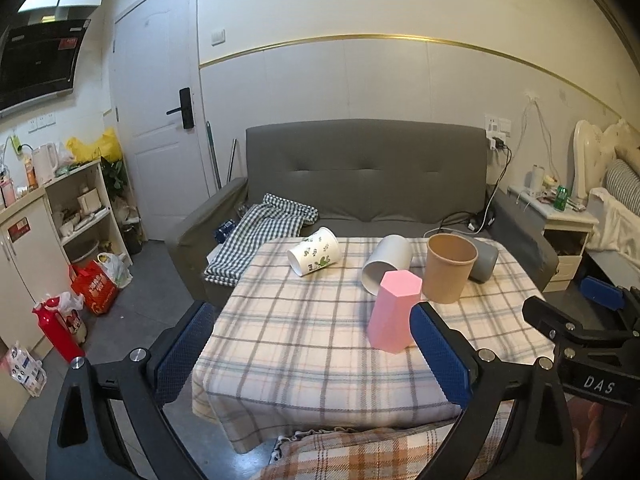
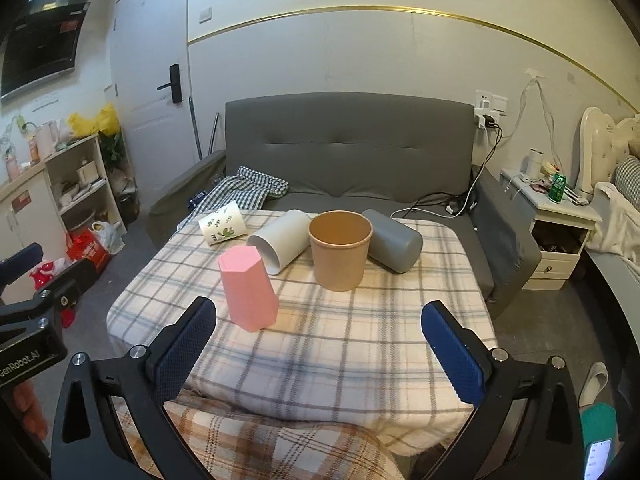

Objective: Flip cup upside down

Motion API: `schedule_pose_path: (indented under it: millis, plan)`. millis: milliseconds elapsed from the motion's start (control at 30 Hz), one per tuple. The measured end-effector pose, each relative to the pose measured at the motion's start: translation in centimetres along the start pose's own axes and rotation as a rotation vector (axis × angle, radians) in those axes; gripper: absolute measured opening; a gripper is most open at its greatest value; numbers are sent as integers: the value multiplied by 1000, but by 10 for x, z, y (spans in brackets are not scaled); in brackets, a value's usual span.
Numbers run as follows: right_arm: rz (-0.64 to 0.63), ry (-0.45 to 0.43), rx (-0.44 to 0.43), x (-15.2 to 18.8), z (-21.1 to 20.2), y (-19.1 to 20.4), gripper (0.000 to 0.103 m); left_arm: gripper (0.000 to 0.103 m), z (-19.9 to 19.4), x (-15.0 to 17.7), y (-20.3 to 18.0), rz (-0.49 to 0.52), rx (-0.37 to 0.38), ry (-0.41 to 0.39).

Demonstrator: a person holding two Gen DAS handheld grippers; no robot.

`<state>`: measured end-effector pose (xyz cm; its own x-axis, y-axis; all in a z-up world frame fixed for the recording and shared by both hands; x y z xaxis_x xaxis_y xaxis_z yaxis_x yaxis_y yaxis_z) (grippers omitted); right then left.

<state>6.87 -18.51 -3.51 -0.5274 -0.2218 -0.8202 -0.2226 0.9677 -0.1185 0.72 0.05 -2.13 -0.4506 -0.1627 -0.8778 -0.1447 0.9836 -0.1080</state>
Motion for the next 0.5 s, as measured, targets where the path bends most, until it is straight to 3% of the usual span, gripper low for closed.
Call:
schedule_pose_path:
  millis: [500]
  plan:
    - [7, 16, 11, 1, 4, -2, 103, 101, 5, 9, 5, -29, 6, 35]
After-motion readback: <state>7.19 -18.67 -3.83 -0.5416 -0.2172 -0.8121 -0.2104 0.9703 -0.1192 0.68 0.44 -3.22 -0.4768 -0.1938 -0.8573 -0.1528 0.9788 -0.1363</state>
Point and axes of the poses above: each gripper's, at about its wrist camera, not at the fingertips, and z roughly the way its jaws point, y to its left, x to its underside, the point moved 6 cm from there along z, roughly the way its jaws point, and after that the axes turned 12 degrees about -z, right-handed, at the moved point
